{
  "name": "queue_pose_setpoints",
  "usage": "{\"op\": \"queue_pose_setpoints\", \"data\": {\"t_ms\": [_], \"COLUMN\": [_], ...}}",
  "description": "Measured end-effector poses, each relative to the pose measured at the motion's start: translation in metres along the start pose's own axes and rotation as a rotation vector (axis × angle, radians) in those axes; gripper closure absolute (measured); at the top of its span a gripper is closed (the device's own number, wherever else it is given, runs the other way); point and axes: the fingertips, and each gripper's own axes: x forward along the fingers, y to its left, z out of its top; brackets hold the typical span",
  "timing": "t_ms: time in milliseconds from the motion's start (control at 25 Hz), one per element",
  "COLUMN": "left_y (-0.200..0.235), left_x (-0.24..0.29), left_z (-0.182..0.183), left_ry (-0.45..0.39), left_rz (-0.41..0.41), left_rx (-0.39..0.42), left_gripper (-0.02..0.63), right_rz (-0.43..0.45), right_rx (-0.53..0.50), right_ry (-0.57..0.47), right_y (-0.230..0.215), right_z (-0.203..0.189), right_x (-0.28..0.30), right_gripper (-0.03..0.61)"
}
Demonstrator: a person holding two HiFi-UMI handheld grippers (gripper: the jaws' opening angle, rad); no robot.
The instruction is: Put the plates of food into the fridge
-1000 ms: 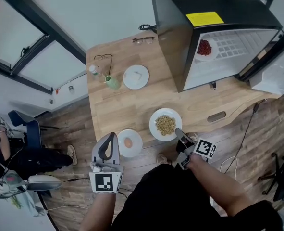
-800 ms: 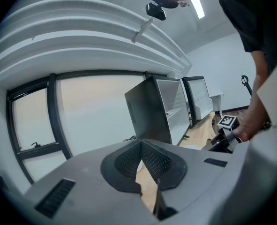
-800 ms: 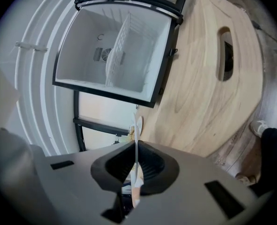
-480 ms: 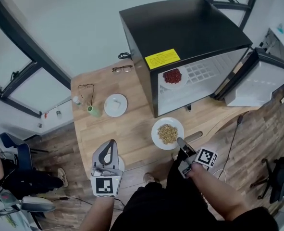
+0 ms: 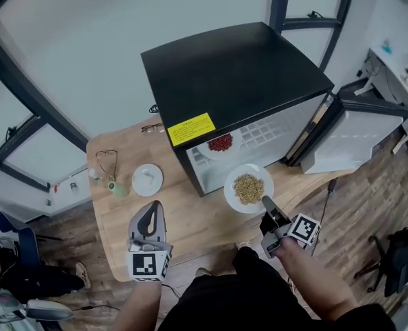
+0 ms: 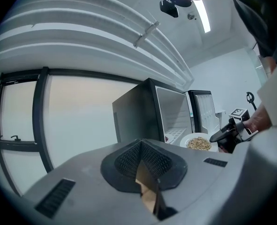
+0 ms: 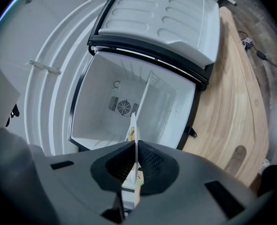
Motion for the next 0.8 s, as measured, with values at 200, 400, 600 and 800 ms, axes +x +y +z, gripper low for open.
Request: {"op": "queue_pose_setpoints", "data": {"t_ms": [200, 400, 600, 800], "left_y": [-0.003, -0.006, -0.005, 0.001], "left_x": [0.029, 0.046, 0.055, 0.046], "left_z": [0.012, 0.021, 0.026, 0.021], "left_ry": [-0.013, -0.013, -0.017, -0.008], "left_rz": [0.032, 0.087, 0.15, 0.241], "left_rx": [-0.01, -0.019, -0.022, -0.043], "left_gripper": [0.611, 0.611, 0.611, 0.611], "right_rz": [-0.001, -0.037, -0.056, -0.075], "right_rx": [-0.006, 0.008, 0.016, 0.017], "right_ry": [-0.018, -0.049, -0.083, -0.095], "right_y": [0.006, 0.002, -0.001, -0.006], "right_z": [0.043, 0.091, 0.132, 0.158], "right_x": [0.012, 0.028, 0.049, 0.077], "right_gripper": [0.546, 0.546, 0.546, 0.546]}}
